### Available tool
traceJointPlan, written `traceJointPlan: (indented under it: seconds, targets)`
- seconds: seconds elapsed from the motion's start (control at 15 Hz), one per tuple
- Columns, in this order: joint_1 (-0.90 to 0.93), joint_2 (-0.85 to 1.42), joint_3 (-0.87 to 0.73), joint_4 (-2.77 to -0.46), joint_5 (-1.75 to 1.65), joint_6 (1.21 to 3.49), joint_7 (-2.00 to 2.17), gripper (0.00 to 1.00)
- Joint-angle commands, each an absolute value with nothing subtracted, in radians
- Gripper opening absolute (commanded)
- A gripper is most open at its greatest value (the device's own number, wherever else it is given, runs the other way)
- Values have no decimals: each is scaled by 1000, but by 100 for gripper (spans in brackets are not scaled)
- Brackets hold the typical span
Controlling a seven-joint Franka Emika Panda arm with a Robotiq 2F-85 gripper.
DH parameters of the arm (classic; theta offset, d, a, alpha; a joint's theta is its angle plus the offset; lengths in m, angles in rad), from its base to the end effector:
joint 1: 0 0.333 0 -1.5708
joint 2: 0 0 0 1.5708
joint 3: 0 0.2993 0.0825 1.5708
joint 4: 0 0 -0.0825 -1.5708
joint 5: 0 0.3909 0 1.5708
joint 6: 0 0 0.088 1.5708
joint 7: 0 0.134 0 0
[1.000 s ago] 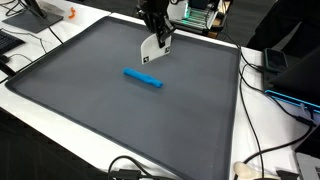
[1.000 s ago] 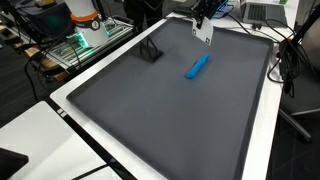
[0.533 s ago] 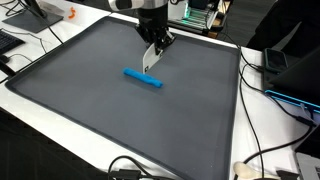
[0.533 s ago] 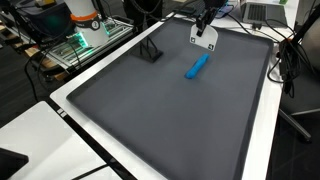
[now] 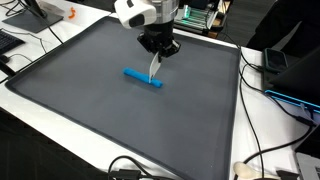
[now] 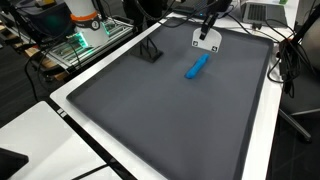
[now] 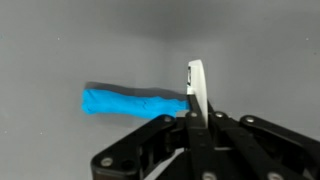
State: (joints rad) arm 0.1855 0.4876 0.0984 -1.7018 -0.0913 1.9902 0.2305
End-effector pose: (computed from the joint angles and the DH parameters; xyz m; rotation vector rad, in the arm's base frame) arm 0.6171 0.1681 0.2518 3.0446 0.1401 -0.2773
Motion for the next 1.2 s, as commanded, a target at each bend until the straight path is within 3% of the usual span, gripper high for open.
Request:
traceJointPlan:
  seconds: [0.0,1.13]
  targets:
    - [197,496,88,-1692,-90,1988,227,4]
    - [202,532,85,-1660,-101,1995,218,1]
